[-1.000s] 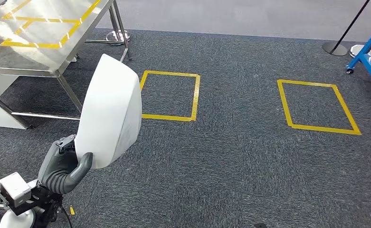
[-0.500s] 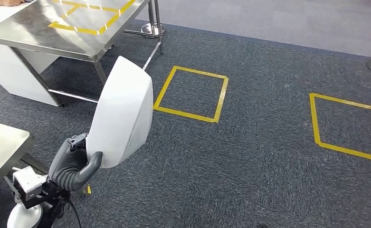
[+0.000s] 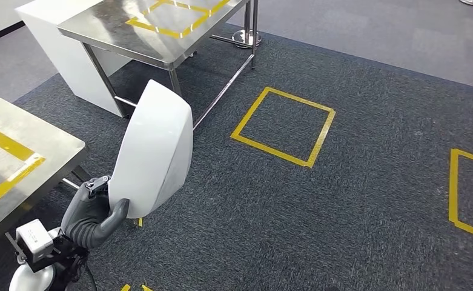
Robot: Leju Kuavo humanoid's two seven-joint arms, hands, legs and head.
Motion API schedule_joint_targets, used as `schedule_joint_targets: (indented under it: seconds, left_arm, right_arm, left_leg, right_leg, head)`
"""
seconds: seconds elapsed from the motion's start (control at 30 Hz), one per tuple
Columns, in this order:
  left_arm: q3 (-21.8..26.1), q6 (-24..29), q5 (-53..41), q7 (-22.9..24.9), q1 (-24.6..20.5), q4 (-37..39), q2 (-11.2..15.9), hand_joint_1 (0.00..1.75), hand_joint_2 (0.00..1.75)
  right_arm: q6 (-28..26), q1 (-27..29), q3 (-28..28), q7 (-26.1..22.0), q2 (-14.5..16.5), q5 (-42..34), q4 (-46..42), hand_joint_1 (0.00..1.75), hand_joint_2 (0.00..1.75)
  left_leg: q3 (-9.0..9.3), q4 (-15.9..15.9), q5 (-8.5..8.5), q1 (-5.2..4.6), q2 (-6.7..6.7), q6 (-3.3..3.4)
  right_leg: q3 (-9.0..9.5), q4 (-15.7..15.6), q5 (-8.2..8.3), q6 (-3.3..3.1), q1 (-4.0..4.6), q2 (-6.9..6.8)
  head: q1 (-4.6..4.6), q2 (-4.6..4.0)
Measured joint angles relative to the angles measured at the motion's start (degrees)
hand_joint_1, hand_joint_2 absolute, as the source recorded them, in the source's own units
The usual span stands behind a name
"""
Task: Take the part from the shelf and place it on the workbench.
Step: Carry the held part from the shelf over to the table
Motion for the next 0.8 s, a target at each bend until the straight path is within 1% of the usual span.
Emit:
schedule_joint_targets:
  seconds: [0.03,0.07,0.1,0.13,0.17,0.2,0.23,0.27,0.3,0.33,0.37,0.4,0.43,0.47,0.5,0.53,0.57,0.6,0.63,0.67,0.7,0.73,0.77,0.8]
  left_arm:
    - [0.03,0.22,-0.30,-0.05,0.06,-0.12,0.24,1.75,1.75]
    - [0.07,0.48,-0.60,-0.09,0.05,-0.26,0.48,1.75,1.75]
    - [0.11,0.81,-0.97,-0.15,0.04,-0.41,0.68,1.75,1.75]
    - [0.23,1.21,-1.41,-0.21,0.07,-0.59,0.95,1.75,1.75]
    - [0.46,1.66,-1.85,-0.26,0.22,-0.83,1.20,1.75,1.75]
    - [0.89,2.07,-2.23,-0.31,0.42,-1.14,1.57,1.75,1.75]
    - [1.51,2.36,-2.48,-0.35,0.61,-1.51,1.99,1.75,1.75]
    - [2.24,2.55,-2.60,-0.39,0.75,-1.91,2.38,1.75,1.75]
    - [2.99,2.65,-2.64,-0.44,0.82,-2.37,2.76,1.75,1.75]
    - [3.62,2.82,-2.79,-0.51,0.83,-2.80,3.06,1.75,1.75]
    - [4.13,3.31,-3.21,-0.60,0.93,-3.26,3.35,1.75,1.75]
    - [4.76,4.08,-3.73,-0.71,1.26,-3.84,3.91,1.75,1.75]
    - [5.51,4.96,-4.27,-0.83,1.82,-4.45,4.66,1.75,1.75]
    - [6.68,5.66,-4.66,-0.91,2.60,-5.18,5.68,1.75,1.75]
    - [8.25,5.87,-4.78,-0.91,3.37,-5.94,6.80,1.75,1.75]
    - [9.96,5.55,-4.82,-0.77,3.86,-6.57,7.68,1.75,1.75]
    - [11.79,4.84,-4.90,-0.49,4.05,-7.07,8.36,1.75,1.75]
    - [13.37,3.99,-4.98,-0.11,3.99,-7.37,8.75,1.75,1.75]
    - [14.67,3.20,-5.08,0.28,3.83,-7.49,8.97,1.75,1.75]
    - [15.70,2.57,-5.14,0.63,3.73,-7.51,9.12,1.75,1.75]
    - [16.47,2.21,-5.19,0.89,3.70,-7.48,9.25,1.75,1.75]
    - [17.10,2.01,-5.24,1.04,3.66,-7.44,9.34,1.75,1.75]
    - [17.63,1.84,-5.28,1.13,3.58,-7.41,9.43,1.75,1.75]
    - [18.06,1.72,-5.32,1.16,3.40,-7.38,9.49,1.75,1.75]
  right_arm:
    - [0.03,-0.04,0.00,0.00,0.02,0.01,0.00,0.00,0.00]
    - [0.07,0.00,0.00,0.00,0.04,0.02,0.00,0.00,0.00]
    - [0.10,0.08,0.00,0.00,0.05,0.03,0.00,0.00,0.00]
    - [0.16,0.20,0.00,0.00,0.04,0.04,0.00,0.00,0.00]
    - [0.24,0.31,0.00,0.00,0.04,0.06,0.00,0.00,0.00]
    - [0.32,0.35,-0.01,0.00,0.04,0.10,0.00,0.00,0.00]
    - [0.43,0.35,-0.01,0.00,0.04,0.14,0.00,0.00,0.00]
    - [0.50,0.32,-0.01,-0.01,0.05,0.17,0.00,0.00,0.00]
    - [0.56,0.28,-0.01,-0.01,0.06,0.20,0.00,0.00,0.00]
    - [0.60,0.26,-0.01,-0.02,0.08,0.25,0.00,0.00,0.00]
    - [0.62,0.23,-0.01,-0.02,0.09,0.39,0.00,0.00,0.00]
    - [0.63,0.18,0.00,-0.01,0.10,0.61,0.00,0.00,0.00]
    - [0.63,0.12,0.01,0.00,0.11,0.87,0.00,0.00,0.00]
    - [0.61,0.04,0.01,0.01,0.11,1.13,0.00,0.00,0.00]
    - [0.59,-0.03,0.02,0.04,0.11,1.30,0.00,0.00,0.00]
    - [0.58,-0.05,0.03,0.07,0.13,1.39,0.00,0.00,0.00]
    - [0.58,-0.04,0.03,0.14,0.15,1.46,0.00,0.00,0.00]
    - [0.60,0.03,0.04,0.22,0.16,1.50,0.00,0.00,0.00]
    - [0.62,0.09,0.04,0.28,0.18,1.53,0.00,0.00,0.00]
    - [0.63,0.15,0.04,0.34,0.18,1.55,0.00,0.00,0.00]
    - [0.63,0.18,0.04,0.36,0.17,1.56,0.00,0.00,0.00]
    - [0.64,0.17,0.04,0.37,0.17,1.56,0.00,0.00,0.00]
    - [0.64,0.14,0.04,0.38,0.17,1.55,0.00,0.00,0.00]
    - [0.65,0.11,0.04,0.41,0.17,1.52,0.00,0.00,0.00]
  left_leg:
    - [-0.57,0.97,-0.68,-0.07,1.43,-0.19]
    - [-1.63,3.21,-2.10,-0.17,3.38,-0.27]
    - [-3.12,6.63,-4.06,-0.26,5.42,-0.31]
    - [-4.84,10.62,-6.06,-0.30,6.60,-0.37]
    - [-6.24,14.07,-7.47,-0.29,7.07,-0.39]
    - [-6.79,15.86,-7.88,-0.30,7.24,-0.35]
    - [-6.21,15.47,-7.25,-0.33,7.40,-0.24]
    - [-4.54,12.95,-5.83,-0.40,7.77,-0.04]
    - [-2.08,8.96,-4.16,-0.61,8.98,0.32]
    - [0.13,5.03,-3.00,-0.99,10.69,0.80]
    - [1.66,2.08,-2.26,-1.31,11.95,1.26]
    - [2.39,0.42,-2.03,-1.60,12.84,1.66]
    - [2.34,0.04,-2.12,-1.76,12.73,1.90]
    - [2.26,-0.08,-1.94,-1.63,11.90,2.11]
    - [2.35,-0.24,-1.75,-1.45,11.26,2.30]
    - [2.44,-0.41,-1.53,-1.22,10.59,2.54]
    - [2.51,-0.59,-1.27,-0.97,9.86,2.83]
    - [2.47,-0.63,-1.08,-0.82,9.10,3.01]
    - [2.30,-0.60,-0.97,-0.74,8.25,3.14]
    - [2.13,-0.53,-0.88,-0.69,7.34,3.18]
    - [2.00,-0.42,-0.83,-0.63,6.41,3.13]
    - [1.90,-0.28,-0.78,-0.55,5.47,3.03]
    - [1.84,-0.14,-0.74,-0.45,4.59,2.89]
    - [1.80,-0.01,-0.72,-0.36,3.75,2.72]
  right_leg:
    - [-0.01,-0.18,0.18,-0.50,-0.02,-0.74]
    - [-0.07,-0.33,0.30,-0.92,0.00,-1.53]
    - [-0.15,-0.36,0.32,-1.24,0.16,-2.35]
    - [-0.24,-0.36,0.30,-1.50,0.34,-3.23]
    - [-0.33,-0.35,0.29,-1.62,0.52,-4.14]
    - [-0.38,-0.34,0.28,-1.70,0.67,-4.99]
    - [-0.38,-0.33,0.27,-1.74,0.80,-5.76]
    - [-0.32,-0.33,0.24,-1.76,0.92,-6.51]
    - [-0.19,-0.32,0.18,-1.75,1.03,-7.24]
    - [-0.05,-0.25,0.06,-1.63,1.24,-7.96]
    - [0.07,-0.20,-0.03,-1.46,1.38,-8.64]
    - [0.19,-0.16,-0.14,-1.26,1.50,-9.32]
    - [0.28,-0.16,-0.21,-1.06,1.59,-9.93]
    - [0.41,-0.20,-0.29,-0.82,1.61,-10.42]
    - [0.48,0.01,-0.56,-0.47,1.57,-9.90]
    - [0.28,0.75,-1.21,-0.10,1.49,-8.60]
    - [-0.44,2.63,-2.50,0.29,1.34,-6.77]
    - [-1.75,5.67,-4.23,0.60,1.06,-4.77]
    - [-3.51,9.46,-6.09,0.77,0.87,-3.60]
    - [-5.26,13.09,-7.49,0.88,0.70,-3.05]
    - [-6.40,15.26,-7.87,0.95,0.58,-2.89]
    - [-6.57,15.30,-7.10,0.96,0.49,-2.81]
    - [-5.66,13.13,-5.35,0.95,0.38,-2.59]
    - [-3.95,9.39,-3.16,0.91,0.23,-1.89]
  head:
    - [-0.09,0.00]
    - [-0.20,0.00]
    - [-0.30,0.00]
    - [-0.37,0.00]
    - [-0.37,0.00]
    - [-0.37,0.00]
    - [-0.37,0.00]
    - [-0.37,0.00]
    - [-0.37,0.00]
    - [-0.37,0.00]
    - [-0.34,0.00]
    - [-0.33,0.00]
    - [-0.31,0.00]
    - [-0.31,0.00]
    - [-0.30,0.00]
    - [-0.29,0.00]
    - [-0.27,0.00]
    - [-0.26,0.00]
    - [-0.25,0.00]
    - [-0.25,0.00]
    - [-0.26,0.00]
    - [-0.26,0.00]
    - [-0.26,0.00]
    - [-0.26,0.00]
